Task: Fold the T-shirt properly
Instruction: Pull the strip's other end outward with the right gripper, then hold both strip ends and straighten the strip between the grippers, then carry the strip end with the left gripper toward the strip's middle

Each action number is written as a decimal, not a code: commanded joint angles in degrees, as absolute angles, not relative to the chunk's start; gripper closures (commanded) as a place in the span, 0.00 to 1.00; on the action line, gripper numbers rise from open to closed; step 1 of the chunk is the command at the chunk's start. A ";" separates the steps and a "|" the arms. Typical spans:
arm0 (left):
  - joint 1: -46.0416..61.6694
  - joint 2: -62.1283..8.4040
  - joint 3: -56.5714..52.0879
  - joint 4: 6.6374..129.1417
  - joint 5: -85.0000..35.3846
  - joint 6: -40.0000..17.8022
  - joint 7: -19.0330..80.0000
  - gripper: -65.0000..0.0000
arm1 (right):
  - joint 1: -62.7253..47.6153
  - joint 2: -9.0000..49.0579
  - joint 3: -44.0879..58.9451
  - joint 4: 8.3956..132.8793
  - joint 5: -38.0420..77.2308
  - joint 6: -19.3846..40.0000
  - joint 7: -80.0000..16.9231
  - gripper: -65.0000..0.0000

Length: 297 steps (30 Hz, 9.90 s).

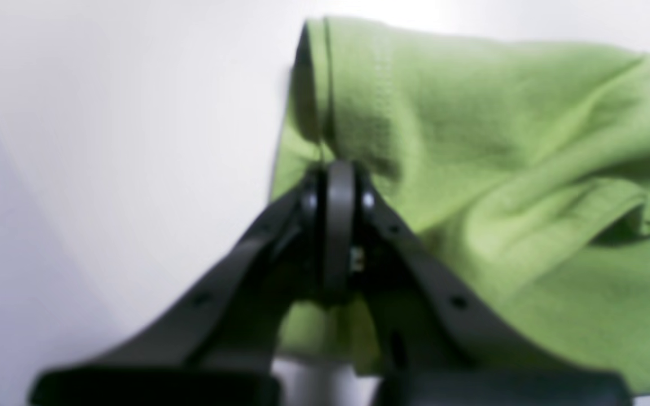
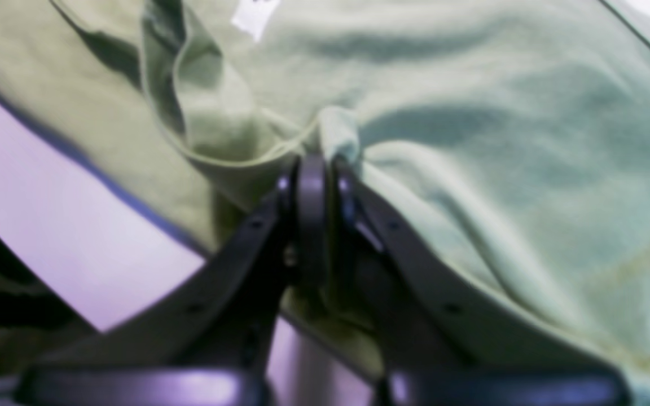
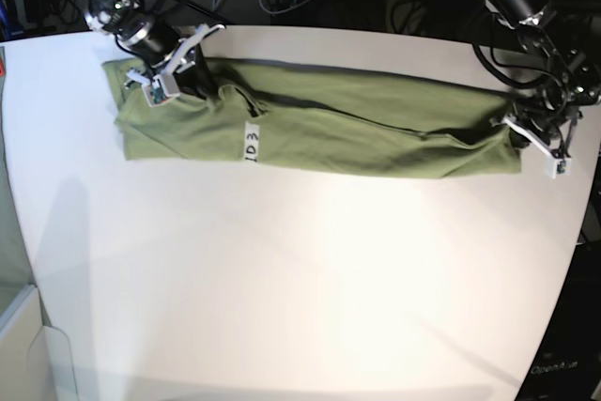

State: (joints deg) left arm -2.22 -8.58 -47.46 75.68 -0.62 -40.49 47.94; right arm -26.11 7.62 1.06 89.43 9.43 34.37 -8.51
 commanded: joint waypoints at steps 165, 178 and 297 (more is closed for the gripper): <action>-2.86 -11.91 -35.38 60.70 -5.93 -40.00 76.62 0.49 | -13.67 8.84 13.67 83.03 7.87 35.82 -17.80 0.99; -3.21 -12.44 -35.74 62.20 -6.55 -40.00 80.00 0.96 | -13.76 8.84 13.67 83.03 7.87 35.82 -17.98 0.99; 1.01 9.00 3.12 98.59 -4.44 4.44 69.41 0.97 | -13.76 8.84 7.52 82.95 7.78 35.38 -18.24 0.99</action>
State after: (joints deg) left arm 1.85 8.60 2.90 97.80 -3.68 4.45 70.02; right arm -13.52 8.67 7.73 82.83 8.93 34.52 -16.03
